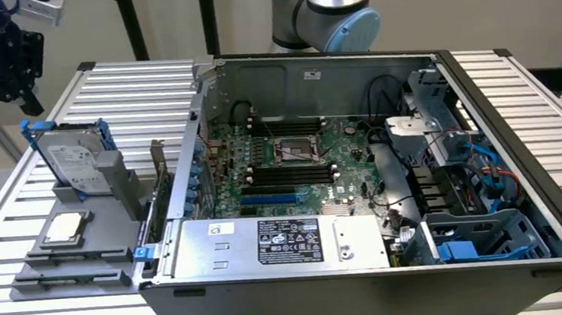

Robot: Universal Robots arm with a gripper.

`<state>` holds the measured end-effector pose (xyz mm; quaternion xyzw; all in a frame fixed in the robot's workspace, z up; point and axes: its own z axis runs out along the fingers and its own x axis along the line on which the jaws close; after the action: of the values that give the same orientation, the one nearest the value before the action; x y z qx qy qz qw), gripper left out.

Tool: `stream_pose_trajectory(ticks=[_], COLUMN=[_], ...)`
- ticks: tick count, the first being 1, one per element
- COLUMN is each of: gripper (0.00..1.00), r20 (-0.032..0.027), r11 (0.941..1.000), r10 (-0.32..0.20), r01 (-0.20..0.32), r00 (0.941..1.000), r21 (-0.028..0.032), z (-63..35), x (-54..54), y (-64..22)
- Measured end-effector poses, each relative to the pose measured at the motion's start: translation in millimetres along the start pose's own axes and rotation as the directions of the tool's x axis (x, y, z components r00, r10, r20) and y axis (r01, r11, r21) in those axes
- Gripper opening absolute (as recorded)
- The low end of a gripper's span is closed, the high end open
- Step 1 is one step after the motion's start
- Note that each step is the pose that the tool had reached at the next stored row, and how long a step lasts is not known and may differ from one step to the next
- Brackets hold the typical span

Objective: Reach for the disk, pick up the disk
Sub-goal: 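Pick up the disk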

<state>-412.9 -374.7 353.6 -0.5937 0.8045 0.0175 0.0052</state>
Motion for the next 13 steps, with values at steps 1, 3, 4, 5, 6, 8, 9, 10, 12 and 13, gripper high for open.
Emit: stream_pose_trajectory(ticks=[1,3,4,5,6,8,9,10,12,13], gripper=[0.11,0.11,0.11,0.11,0.11,0.11,0.11,0.11,0.11,0.11], r20=[-0.0004,-0.0011,-0.0013,-0.0017,-0.0022,-0.0028,-0.0031,-0.0035,-0.004,-0.0043], r11=[0.9999,0.9985,0.9974,0.996,0.9941,0.9896,0.9868,0.9838,0.9763,0.9723], r10=[-0.017,-0.054,-0.071,-0.089,-0.109,-0.144,-0.162,-0.179,-0.216,-0.234], r01=[0.017,0.054,0.071,0.089,0.109,0.144,0.162,0.179,0.216,0.234], r00=[0.9999,0.9985,0.9974,0.996,0.9941,0.9896,0.9869,0.9838,0.9764,0.9723], r21=[-0.0004,-0.0015,-0.0019,-0.0025,-0.0033,-0.0043,-0.0049,-0.0056,-0.0068,-0.0075], z=[0.1,0.2,0.3,0.4,0.3,0.4,0.4,0.3,0.3,0.3], x=[0.0,0.0,0.0,0.0,0.0,0.0,0.0,0.0,0.0,0.0], y=[0.0,0.0,0.0,0.0,0.0,0.0,0.0,0.0,0.0,0.0])
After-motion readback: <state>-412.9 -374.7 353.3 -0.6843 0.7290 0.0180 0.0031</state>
